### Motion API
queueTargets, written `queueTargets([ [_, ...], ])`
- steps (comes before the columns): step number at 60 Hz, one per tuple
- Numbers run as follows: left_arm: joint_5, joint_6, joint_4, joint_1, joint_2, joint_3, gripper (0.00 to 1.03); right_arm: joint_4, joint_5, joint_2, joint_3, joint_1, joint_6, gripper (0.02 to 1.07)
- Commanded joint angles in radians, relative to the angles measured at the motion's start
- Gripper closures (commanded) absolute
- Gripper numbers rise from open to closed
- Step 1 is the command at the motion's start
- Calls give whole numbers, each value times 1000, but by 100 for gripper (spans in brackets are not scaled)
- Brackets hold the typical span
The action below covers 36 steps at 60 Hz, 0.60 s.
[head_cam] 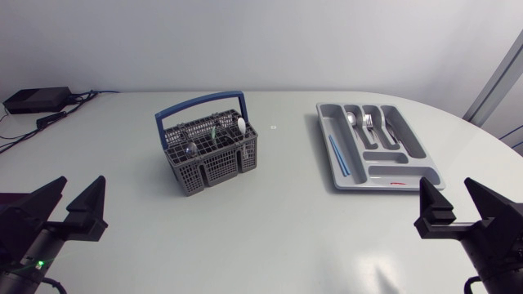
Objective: Unload the cutlery basket into the drawer organizer.
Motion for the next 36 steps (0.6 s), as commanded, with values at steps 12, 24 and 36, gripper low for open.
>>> queueTargets([
  [12, -6, 4, -2, 8, -9, -23, 4, -7, 10, -5, -18, 8, 24, 6],
  [24, -6, 1, 1, 8, -9, -23, 4, -6, 10, -7, -20, 8, 24, 6],
  [36, -6, 2, 1, 3, -9, 34, 4, 5, 9, -7, 13, 15, 24, 6],
])
